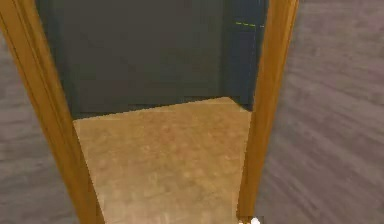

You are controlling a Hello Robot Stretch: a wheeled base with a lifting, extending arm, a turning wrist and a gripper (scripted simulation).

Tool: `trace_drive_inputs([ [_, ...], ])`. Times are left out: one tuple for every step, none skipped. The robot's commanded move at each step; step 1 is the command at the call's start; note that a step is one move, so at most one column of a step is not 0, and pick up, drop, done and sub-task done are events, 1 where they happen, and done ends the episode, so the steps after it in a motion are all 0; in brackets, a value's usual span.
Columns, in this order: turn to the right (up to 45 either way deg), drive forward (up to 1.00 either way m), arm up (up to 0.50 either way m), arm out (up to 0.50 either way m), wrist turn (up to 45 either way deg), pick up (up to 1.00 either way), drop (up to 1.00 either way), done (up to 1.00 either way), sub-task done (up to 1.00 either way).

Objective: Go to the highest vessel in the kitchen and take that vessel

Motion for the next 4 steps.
trace_drive_inputs([
  [0.0,0.5,0.0,0.0,0.0,0.0,0.0,0.0,0.0],
  [-18.0,0.0,0.0,0.0,0.0,0.0,0.0,0.0,0.0],
  [0.0,0.6,0.0,0.0,0.0,0.0,0.0,0.0,0.0],
  [45.0,0.0,0.0,0.0,0.0,0.0,0.0,0.0,0.0],
])
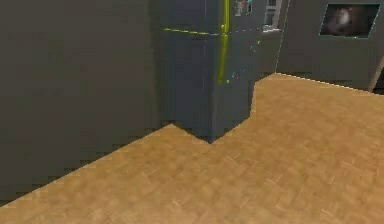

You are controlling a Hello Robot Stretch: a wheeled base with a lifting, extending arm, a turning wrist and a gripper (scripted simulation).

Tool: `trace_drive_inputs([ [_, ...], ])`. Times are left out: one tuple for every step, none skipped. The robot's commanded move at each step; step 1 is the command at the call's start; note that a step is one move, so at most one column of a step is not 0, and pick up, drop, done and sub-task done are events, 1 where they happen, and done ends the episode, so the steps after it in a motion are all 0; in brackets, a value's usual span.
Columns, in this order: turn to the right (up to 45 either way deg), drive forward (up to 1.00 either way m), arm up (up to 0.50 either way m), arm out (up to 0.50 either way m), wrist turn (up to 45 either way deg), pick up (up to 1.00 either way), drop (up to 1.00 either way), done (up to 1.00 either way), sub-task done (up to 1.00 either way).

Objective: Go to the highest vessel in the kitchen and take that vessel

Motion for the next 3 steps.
trace_drive_inputs([
  [30.0,0.0,0.0,0.0,0.0,0.0,0.0,0.0,0.0],
  [0.0,0.75,0.0,0.0,0.0,0.0,0.0,0.0,0.0],
  [30.0,0.0,0.0,0.0,0.0,0.0,0.0,0.0,0.0],
])
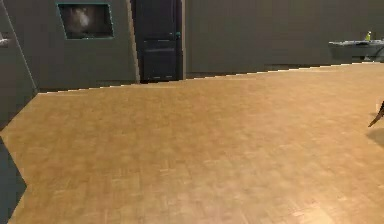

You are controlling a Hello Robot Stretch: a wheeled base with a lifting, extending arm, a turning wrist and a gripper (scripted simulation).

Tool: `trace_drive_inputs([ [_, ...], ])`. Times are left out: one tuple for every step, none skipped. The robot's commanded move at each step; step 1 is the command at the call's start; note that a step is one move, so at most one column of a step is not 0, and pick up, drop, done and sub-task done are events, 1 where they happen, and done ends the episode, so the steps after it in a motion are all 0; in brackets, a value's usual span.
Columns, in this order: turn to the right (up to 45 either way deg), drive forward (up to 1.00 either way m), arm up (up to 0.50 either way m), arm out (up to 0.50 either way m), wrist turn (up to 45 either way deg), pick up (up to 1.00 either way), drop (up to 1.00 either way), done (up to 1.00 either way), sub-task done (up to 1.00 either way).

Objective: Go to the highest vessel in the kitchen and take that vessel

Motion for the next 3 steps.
trace_drive_inputs([
  [0.0,0.55,0.0,0.0,0.0,0.0,0.0,0.0,0.0],
  [39.0,0.0,0.0,0.0,0.0,0.0,0.0,0.0,0.0],
  [0.0,1.0,0.0,0.0,0.0,0.0,0.0,0.0,0.0],
])
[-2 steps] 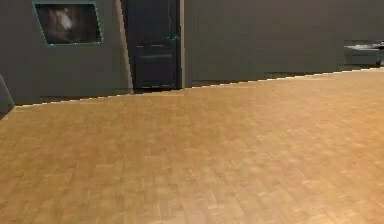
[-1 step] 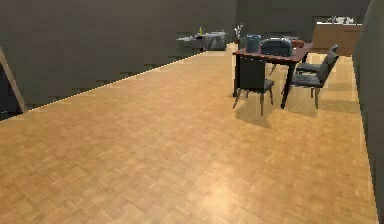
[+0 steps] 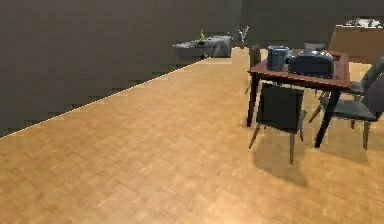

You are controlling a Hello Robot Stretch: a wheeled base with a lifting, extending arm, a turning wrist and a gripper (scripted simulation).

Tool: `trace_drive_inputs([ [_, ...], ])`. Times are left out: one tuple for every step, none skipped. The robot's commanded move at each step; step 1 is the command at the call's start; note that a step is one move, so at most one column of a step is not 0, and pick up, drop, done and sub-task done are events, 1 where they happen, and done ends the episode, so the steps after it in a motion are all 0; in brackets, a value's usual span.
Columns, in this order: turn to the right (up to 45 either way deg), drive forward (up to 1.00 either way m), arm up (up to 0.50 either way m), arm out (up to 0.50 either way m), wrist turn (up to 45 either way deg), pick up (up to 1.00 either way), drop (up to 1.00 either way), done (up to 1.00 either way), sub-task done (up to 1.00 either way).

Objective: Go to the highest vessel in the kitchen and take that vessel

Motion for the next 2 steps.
trace_drive_inputs([
  [0.0,1.0,0.0,0.0,0.0,0.0,0.0,0.0,0.0],
  [0.0,1.0,0.0,0.0,0.0,0.0,0.0,0.0,0.0],
])
